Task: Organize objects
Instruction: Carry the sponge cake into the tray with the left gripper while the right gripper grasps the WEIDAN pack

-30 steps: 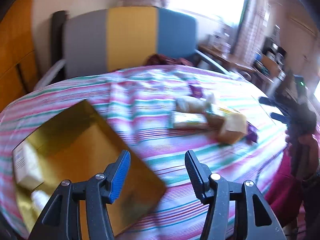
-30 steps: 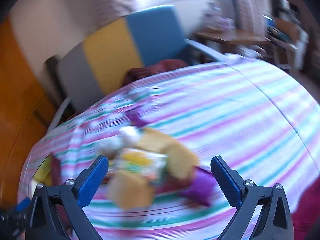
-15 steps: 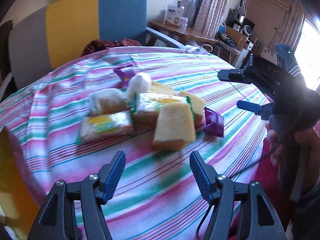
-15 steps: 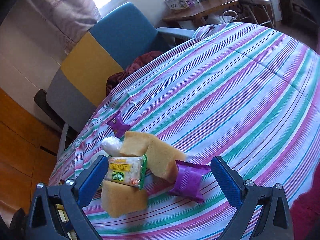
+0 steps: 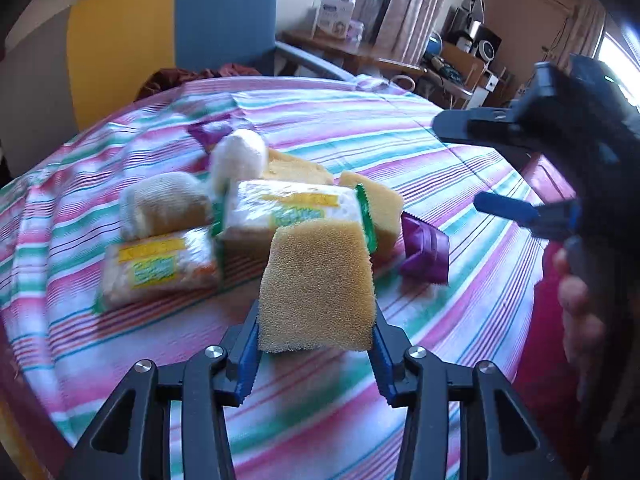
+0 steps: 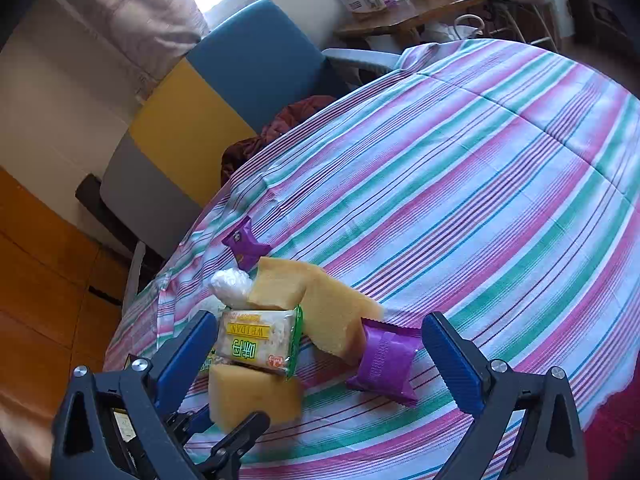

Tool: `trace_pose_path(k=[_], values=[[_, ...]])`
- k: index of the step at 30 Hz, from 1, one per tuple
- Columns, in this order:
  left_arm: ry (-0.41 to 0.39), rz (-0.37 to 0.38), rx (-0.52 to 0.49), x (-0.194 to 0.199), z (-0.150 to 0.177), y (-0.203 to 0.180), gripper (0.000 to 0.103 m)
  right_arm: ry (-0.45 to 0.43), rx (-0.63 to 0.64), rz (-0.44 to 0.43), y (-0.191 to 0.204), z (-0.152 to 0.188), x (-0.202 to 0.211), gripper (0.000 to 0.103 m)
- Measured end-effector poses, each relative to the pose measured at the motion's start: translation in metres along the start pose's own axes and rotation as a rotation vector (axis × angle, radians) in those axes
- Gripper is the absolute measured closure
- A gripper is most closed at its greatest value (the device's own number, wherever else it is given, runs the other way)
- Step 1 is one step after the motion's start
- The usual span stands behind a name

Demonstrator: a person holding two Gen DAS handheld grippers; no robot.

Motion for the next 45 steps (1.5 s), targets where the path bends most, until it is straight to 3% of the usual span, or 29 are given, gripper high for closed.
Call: trace_pose_path(k=[7,11,16,19,29,30,31,34,39,45], values=[[-0.029,-0.016,0.035,0.042,0.035,0.021,0.056,0.058,0.244,0.025,0.039,0.023,-0.012,0.0],[-0.046,-0.003,0.043,0.065,0.05,0.025,0.056,0.101,0.459,0.046,0.071,0.044,-0.022,0.0],[-0.072,0.011,0.06,0.088,0.064,0.031,0.056,0.17,0.814,0.086,0.112,0.066,-0.047,0.002],[-0.092,0.021,0.078,0.103,0.07,0.034,0.056,0.253,0.908,0.105,0.12,0.065,-0.069,0.006],[-0.129,0.021,0.129,0.123,0.077,0.048,0.056,0.356,0.914,0.137,0.115,0.042,-0.105,0.007],[-0.131,0.02,0.13,0.124,0.078,0.048,0.056,0.363,0.903,0.135,0.113,0.043,-0.107,0.018],[-0.133,0.02,0.133,0.125,0.079,0.048,0.056,0.377,0.898,0.146,0.112,0.046,-0.109,0.038],[-0.141,0.021,0.138,0.129,0.081,0.047,0.056,0.367,0.931,0.144,0.114,0.059,-0.105,0.056],[-0.15,0.013,0.156,0.135,0.084,0.051,0.056,0.345,0.898,0.11,0.118,0.081,-0.089,0.056],[-0.165,-0.001,0.169,0.147,0.089,0.056,0.056,0.404,0.868,0.068,0.114,0.125,-0.085,0.056]])
Point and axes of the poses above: each gripper's, at about its wrist camera, not at the fingertips, and x roughly against the way its jaws point, y to its left, z to its underside, the point moved 6 cm from there along -x, roughly the way its jaws point, and after that the axes turned 2 degrees about z, right-handed, at the moved point
